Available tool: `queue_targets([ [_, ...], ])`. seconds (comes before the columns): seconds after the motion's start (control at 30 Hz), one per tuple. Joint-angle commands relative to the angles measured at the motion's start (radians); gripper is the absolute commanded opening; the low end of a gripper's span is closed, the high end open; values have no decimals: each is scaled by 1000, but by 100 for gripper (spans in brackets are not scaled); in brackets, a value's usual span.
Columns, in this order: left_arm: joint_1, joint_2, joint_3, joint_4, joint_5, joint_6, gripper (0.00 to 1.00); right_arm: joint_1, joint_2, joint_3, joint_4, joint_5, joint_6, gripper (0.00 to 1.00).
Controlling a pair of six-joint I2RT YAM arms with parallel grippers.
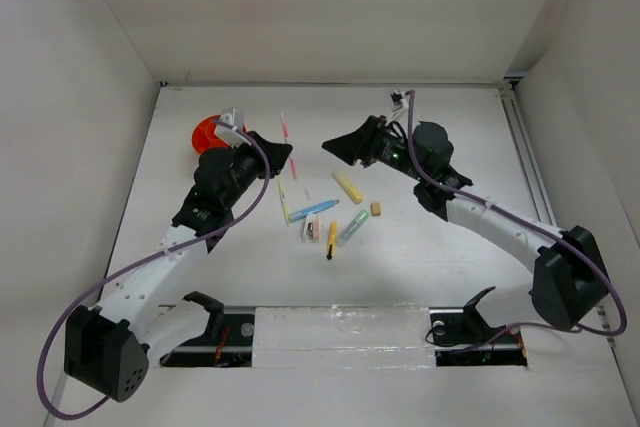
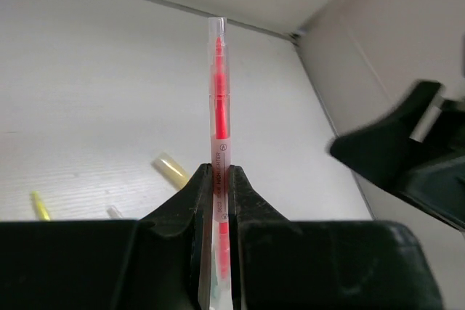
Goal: Sort the stationery into containers
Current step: Place the pen in the storage box.
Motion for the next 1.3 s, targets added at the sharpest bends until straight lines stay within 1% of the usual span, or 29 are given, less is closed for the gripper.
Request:
queue_targets([
  [0.0,6,50,36,66,-259,-12,0,-62,-63,-31,38,-23,-80,67],
  [0.07,6,82,87,77,-354,20,0,-99,-87,-73,29,-23,-120,67],
  [0.1,6,111,102,77,-458,35,0,-108,-88,-87,29,-23,-163,67],
  [0.17,6,137,138,126,-553,86,0,-120,-100,-123,17,-23,-203,67],
  [0.2,6,168,153,140,-663,148,0,-120,-112,-137,6,-23,-233,67],
  [0.3,6,223,226,170,-842,262,0,-130,-121,-172,6,-70,-278,67],
  [0.33,6,257,240,183,-903,354,0,-130,-121,-173,6,-80,-309,67],
  [0.37,19,274,251,222,-927,399,0,-119,-121,-185,6,-80,-321,67],
  [0.4,19,289,264,223,-940,431,0,-119,-121,-185,6,-80,-332,67],
  [0.47,65,332,276,267,-928,517,0,-110,-130,-199,6,-80,-353,67],
  [0.53,92,355,287,322,-899,552,0,-97,-120,-208,6,-80,-369,66],
  [0.57,129,377,287,339,-841,566,0,-97,-108,-208,6,-80,-381,66],
  [0.63,175,397,311,318,-742,566,0,-88,-98,-208,17,-98,-381,66],
  [0.67,230,407,311,307,-702,566,0,-79,-72,-208,17,-98,-381,66],
  [0.7,268,421,325,307,-563,554,0,-79,-63,-208,26,-115,-392,66],
  [0.73,304,421,336,263,-486,545,0,-79,-63,-199,26,-127,-392,66],
  [0.8,382,431,346,252,-348,536,0,-79,-51,-199,26,-127,-392,64],
  [0.87,413,431,337,279,-338,536,0,-70,-42,-199,26,-137,-392,64],
  [0.93,460,440,327,289,-296,536,0,-61,-42,-199,26,-146,-401,64],
  [1.0,480,467,336,289,-287,536,0,-51,-51,-199,26,-146,-401,64],
  [1.27,490,570,305,319,-287,525,0,-51,-51,-199,26,-146,-401,64],
])
